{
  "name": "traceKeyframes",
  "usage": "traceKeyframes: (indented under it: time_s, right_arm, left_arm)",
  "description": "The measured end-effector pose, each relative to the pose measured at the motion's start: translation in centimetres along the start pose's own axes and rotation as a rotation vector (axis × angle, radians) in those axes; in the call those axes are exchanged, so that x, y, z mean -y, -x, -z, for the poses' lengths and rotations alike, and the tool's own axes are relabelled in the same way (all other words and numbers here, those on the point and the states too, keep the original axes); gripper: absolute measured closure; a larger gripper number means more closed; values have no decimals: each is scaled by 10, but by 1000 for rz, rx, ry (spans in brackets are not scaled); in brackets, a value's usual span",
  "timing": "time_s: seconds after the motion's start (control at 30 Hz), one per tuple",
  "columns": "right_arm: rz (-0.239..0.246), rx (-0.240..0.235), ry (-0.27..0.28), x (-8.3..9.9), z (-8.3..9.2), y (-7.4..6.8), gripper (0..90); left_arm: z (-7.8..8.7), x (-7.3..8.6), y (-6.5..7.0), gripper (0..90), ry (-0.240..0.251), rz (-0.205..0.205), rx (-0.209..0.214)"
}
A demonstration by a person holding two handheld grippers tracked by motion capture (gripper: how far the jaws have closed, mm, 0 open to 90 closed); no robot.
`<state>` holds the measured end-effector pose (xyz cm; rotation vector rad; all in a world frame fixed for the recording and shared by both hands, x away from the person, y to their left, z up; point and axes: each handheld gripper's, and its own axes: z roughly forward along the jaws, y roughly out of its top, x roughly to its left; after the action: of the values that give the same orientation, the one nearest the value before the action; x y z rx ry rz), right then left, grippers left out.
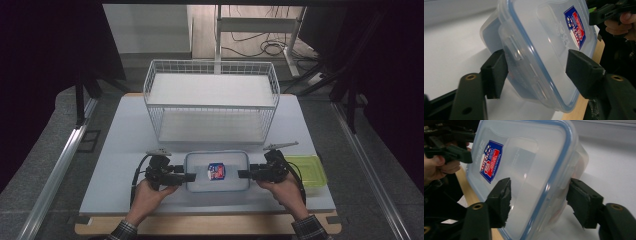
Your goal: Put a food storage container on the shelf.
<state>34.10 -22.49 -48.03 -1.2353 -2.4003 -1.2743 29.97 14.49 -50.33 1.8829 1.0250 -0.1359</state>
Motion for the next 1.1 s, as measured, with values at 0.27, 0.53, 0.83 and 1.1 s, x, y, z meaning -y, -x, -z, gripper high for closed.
traceKeyframes:
  time_s: [0.27,0.53,0.83,1.1]
  right_arm:
    - [7,-26,-20,3,3,1,413]
    - [-17,-22,20,10,9,-4,465]
    - [-61,-40,55,12,10,-2,501]
    - [-7,3,79,10,6,-14,526]
  left_arm:
    - [3,6,6,382,20,10,-9]
    - [7,12,6,460,59,49,10]
    - [8,11,-3,483,96,109,44]
    - [16,7,-8,488,117,117,24]
